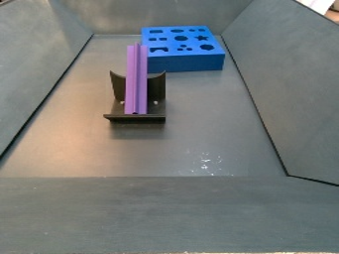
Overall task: Pick up the star object. Move up. Place the star object on the fixture. Regrasp the star object. Move to above the board. Insert the star object.
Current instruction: Regrasp the star object.
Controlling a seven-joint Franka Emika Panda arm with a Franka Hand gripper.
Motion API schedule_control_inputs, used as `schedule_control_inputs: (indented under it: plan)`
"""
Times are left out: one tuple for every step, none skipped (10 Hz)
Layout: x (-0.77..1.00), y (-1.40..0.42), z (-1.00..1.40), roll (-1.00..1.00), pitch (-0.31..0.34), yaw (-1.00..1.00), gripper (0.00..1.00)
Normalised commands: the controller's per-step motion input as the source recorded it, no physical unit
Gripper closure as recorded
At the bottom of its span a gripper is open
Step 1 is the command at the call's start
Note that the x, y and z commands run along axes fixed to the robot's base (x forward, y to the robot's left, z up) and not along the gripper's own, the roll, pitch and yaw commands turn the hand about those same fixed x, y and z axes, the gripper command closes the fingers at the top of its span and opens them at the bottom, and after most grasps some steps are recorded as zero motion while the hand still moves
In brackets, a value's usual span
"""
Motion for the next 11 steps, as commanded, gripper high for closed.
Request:
schedule_control_inputs:
  plan:
    - [-0.02, -0.03, 0.02, 1.0, -0.011, 0.01, 0.0]
    - [-0.02, -0.02, 0.01, 1.0, -0.015, 0.01, 0.0]
    - [-0.01, -0.02, 0.0, 1.0, -0.017, 0.01, 0.0]
    - [0.0, -0.02, 0.0, 1.0, -0.02, 0.01, 0.0]
    - [0.0, -0.01, 0.0, 1.0, -0.019, 0.01, 0.0]
    - [0.0, -0.02, 0.0, 1.0, -0.013, 0.01, 0.0]
    - [0.01, -0.02, 0.0, 1.0, -0.008, 0.02, 0.0]
    - [0.02, -0.02, -0.01, 1.0, 0.001, 0.02, 0.0]
    - [0.02, -0.02, -0.01, 1.0, 0.005, 0.02, 0.0]
    - [0.03, -0.03, 0.0, 1.0, 0.019, 0.02, 0.0]
    - [0.05, -0.03, 0.0, 1.0, 0.032, 0.03, 0.0]
